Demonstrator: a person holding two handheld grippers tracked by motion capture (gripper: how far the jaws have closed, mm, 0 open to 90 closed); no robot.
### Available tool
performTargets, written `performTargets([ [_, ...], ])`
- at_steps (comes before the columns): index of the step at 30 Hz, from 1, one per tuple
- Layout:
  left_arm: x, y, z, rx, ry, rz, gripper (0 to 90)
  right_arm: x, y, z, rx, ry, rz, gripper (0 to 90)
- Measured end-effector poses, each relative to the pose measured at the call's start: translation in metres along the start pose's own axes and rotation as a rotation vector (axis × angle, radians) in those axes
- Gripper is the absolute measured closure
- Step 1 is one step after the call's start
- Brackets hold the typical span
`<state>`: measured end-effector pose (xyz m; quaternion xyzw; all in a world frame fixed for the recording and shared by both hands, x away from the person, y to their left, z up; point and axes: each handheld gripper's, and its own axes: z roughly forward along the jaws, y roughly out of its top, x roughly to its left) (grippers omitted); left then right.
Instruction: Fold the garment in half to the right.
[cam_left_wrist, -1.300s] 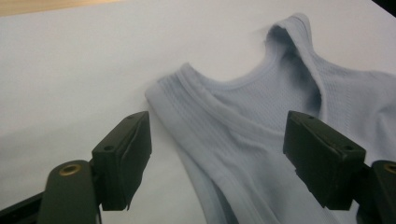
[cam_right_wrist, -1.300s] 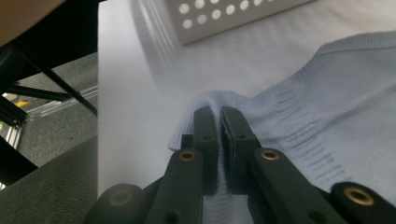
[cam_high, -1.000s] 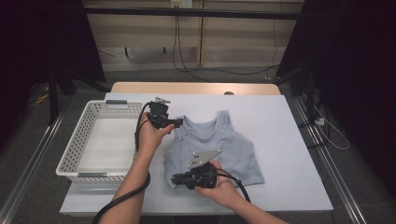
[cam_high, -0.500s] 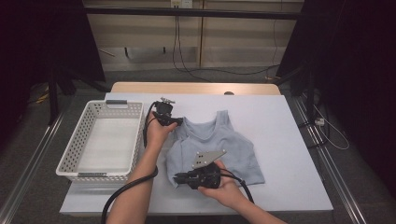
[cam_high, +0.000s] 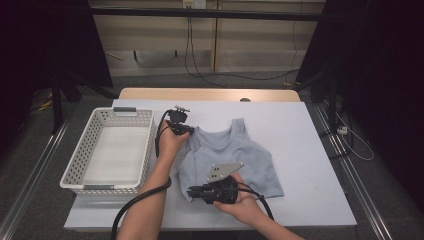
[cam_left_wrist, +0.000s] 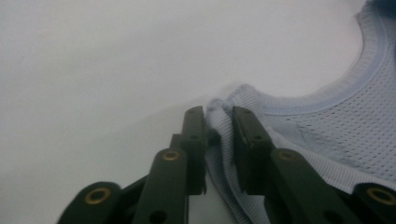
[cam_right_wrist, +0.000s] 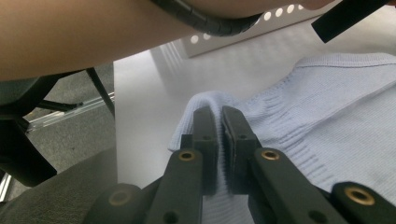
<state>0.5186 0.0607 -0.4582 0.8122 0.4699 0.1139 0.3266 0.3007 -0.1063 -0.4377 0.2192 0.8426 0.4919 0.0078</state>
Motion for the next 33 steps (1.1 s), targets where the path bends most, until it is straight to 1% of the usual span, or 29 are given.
performTargets([
  [2,-0.002,0.001,0.000,0.004,0.006,-0.020,81.0,0.001,0.000,0.001,0.004,-0.002,-0.003,85.8],
  [4,-0.004,0.002,-0.001,0.013,0.022,-0.020,82.2,0.001,0.000,0.001,0.004,-0.003,-0.003,85.8],
  [6,-0.004,0.004,-0.003,0.017,0.015,-0.050,83.7,0.001,0.000,0.001,0.004,-0.004,-0.006,85.8],
  [9,0.000,0.009,-0.011,0.023,0.002,-0.077,85.1,0.002,0.001,0.002,0.001,-0.003,-0.005,85.8],
  [12,0.005,0.015,-0.021,0.033,-0.008,-0.131,85.3,0.001,0.002,0.002,-0.005,0.003,-0.006,85.8],
  [14,0.008,0.019,-0.026,0.042,-0.005,-0.141,85.4,0.002,0.003,0.003,-0.006,0.003,-0.011,85.8],
  [17,0.013,0.022,-0.031,0.043,-0.016,-0.160,85.7,0.004,0.005,0.003,-0.017,0.009,-0.016,85.8],
  [19,0.015,0.024,-0.034,0.044,-0.017,-0.172,85.7,0.005,0.007,0.002,-0.024,0.009,-0.020,85.8],
  [24,0.020,0.026,-0.041,0.050,-0.011,-0.180,85.7,0.008,0.011,0.002,-0.044,0.010,-0.031,85.8],
  [29,0.023,0.031,-0.047,0.054,-0.004,-0.180,86.3,0.010,0.012,0.005,-0.043,0.007,-0.043,85.8],
  [33,0.025,0.034,-0.052,0.055,-0.004,-0.190,86.5,0.012,0.013,0.006,-0.050,0.008,-0.047,85.8],
])
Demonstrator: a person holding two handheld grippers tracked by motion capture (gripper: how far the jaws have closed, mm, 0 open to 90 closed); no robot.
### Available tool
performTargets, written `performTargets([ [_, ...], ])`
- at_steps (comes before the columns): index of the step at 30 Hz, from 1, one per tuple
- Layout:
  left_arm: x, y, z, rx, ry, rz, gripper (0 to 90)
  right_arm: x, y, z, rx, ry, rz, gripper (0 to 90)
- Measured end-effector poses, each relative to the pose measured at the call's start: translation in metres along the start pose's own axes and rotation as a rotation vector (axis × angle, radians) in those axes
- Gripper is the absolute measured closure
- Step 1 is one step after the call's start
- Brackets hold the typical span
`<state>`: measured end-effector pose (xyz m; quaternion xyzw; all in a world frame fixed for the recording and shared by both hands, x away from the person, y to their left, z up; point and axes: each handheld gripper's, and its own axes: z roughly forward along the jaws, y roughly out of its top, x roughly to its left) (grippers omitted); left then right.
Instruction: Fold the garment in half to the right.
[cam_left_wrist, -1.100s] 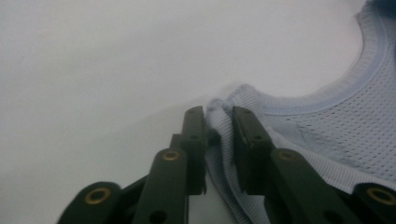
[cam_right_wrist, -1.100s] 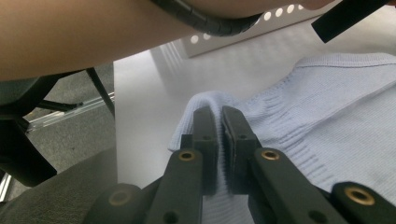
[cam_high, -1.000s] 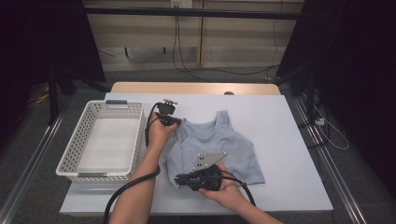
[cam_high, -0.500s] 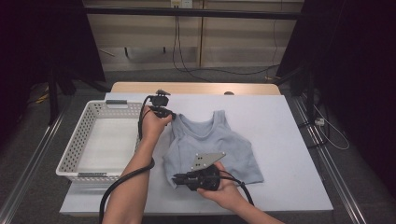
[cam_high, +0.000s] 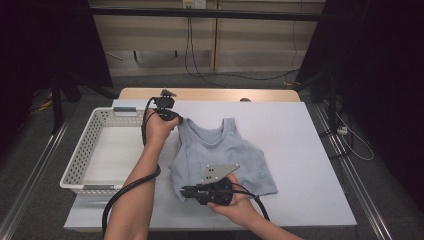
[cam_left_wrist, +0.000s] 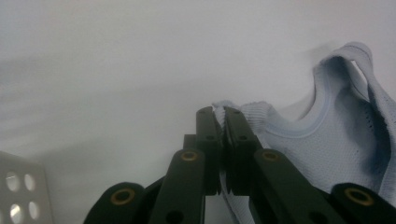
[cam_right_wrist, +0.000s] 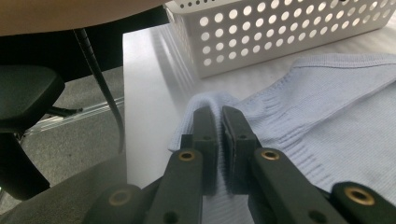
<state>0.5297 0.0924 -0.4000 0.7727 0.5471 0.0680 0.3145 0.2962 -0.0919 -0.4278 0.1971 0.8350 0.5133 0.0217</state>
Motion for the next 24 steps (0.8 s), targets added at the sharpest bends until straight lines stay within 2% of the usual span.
performTargets([
  [13,0.008,0.006,-0.018,-0.014,0.007,-0.019,86.8,0.004,0.004,0.005,-0.026,0.003,-0.011,85.8],
  [24,0.017,0.004,-0.029,-0.010,0.021,-0.038,87.0,0.008,0.007,0.014,-0.024,0.018,-0.018,85.8],
])
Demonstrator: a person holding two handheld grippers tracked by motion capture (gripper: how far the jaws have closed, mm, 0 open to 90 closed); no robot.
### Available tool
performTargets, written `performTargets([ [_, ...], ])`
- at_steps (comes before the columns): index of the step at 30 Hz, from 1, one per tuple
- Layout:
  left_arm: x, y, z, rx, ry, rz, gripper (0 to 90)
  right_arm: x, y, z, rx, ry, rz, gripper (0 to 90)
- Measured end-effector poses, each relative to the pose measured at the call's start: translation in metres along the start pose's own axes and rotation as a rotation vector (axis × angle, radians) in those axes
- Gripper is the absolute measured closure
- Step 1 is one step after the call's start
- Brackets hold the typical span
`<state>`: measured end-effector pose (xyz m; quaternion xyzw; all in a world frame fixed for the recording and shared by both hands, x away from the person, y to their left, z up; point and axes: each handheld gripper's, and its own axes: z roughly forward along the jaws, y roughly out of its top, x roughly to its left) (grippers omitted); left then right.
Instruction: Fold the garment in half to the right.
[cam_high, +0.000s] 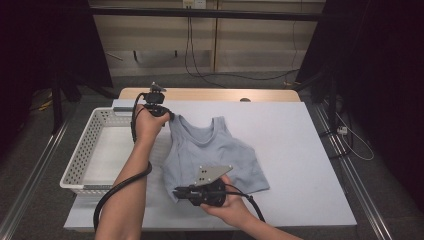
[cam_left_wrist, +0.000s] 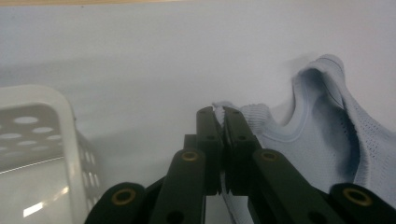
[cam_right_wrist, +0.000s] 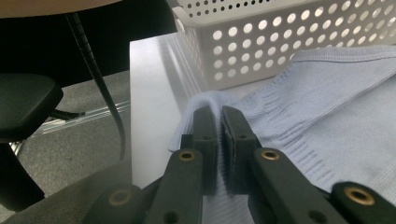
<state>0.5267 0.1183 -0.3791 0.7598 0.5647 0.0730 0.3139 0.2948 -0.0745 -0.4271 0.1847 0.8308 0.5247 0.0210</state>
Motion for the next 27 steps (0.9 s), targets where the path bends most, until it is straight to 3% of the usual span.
performTargets([
  [18,0.004,0.006,-0.016,0.006,0.019,-0.009,87.2,0.000,0.006,0.003,-0.038,0.015,-0.002,85.8],
  [27,0.012,0.004,-0.023,0.010,0.044,-0.017,87.2,0.001,0.006,0.008,-0.032,0.028,-0.002,85.8],
])
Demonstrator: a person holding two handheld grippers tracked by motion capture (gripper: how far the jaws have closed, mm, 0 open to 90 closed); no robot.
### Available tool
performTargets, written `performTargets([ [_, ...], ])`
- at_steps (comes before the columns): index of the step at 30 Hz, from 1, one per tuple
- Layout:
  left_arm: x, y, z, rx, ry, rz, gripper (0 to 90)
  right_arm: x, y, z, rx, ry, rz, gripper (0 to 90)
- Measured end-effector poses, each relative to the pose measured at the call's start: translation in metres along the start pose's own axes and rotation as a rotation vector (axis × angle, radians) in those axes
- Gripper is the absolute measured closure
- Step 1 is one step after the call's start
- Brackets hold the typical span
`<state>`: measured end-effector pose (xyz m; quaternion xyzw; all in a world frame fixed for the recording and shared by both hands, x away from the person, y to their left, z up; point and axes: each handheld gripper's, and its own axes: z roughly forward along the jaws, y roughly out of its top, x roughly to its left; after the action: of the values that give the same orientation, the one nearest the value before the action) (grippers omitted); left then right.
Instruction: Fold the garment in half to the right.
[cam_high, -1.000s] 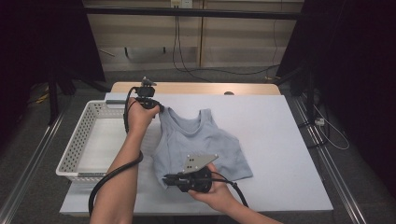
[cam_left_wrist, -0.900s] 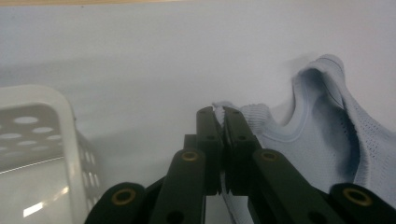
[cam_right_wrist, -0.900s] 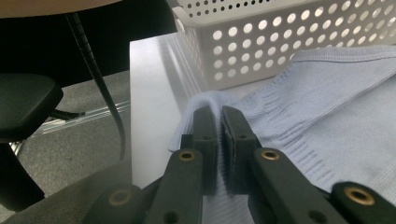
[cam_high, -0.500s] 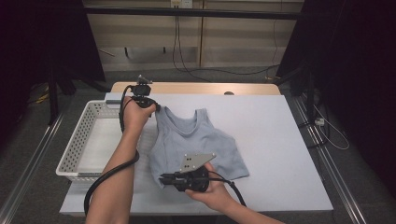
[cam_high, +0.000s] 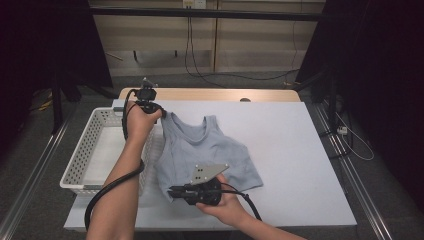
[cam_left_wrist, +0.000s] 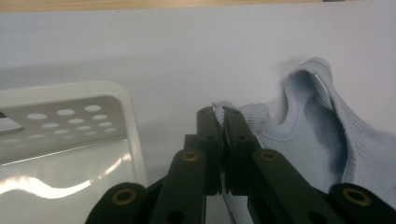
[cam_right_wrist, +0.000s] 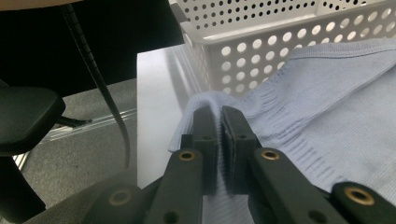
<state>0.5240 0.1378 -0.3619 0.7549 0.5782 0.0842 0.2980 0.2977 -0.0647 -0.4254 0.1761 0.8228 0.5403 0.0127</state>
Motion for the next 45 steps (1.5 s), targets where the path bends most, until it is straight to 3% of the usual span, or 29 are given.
performTargets([
  [14,0.010,-0.002,-0.009,-0.004,0.021,-0.009,87.2,0.004,0.005,0.005,-0.019,0.015,-0.015,85.8],
  [26,0.009,0.001,0.000,0.016,0.053,-0.008,87.2,-0.002,0.006,-0.006,-0.065,0.010,0.025,85.7],
  [45,-0.002,0.010,0.018,0.029,0.055,0.008,87.1,-0.012,0.002,-0.042,-0.116,-0.081,0.055,85.8],
])
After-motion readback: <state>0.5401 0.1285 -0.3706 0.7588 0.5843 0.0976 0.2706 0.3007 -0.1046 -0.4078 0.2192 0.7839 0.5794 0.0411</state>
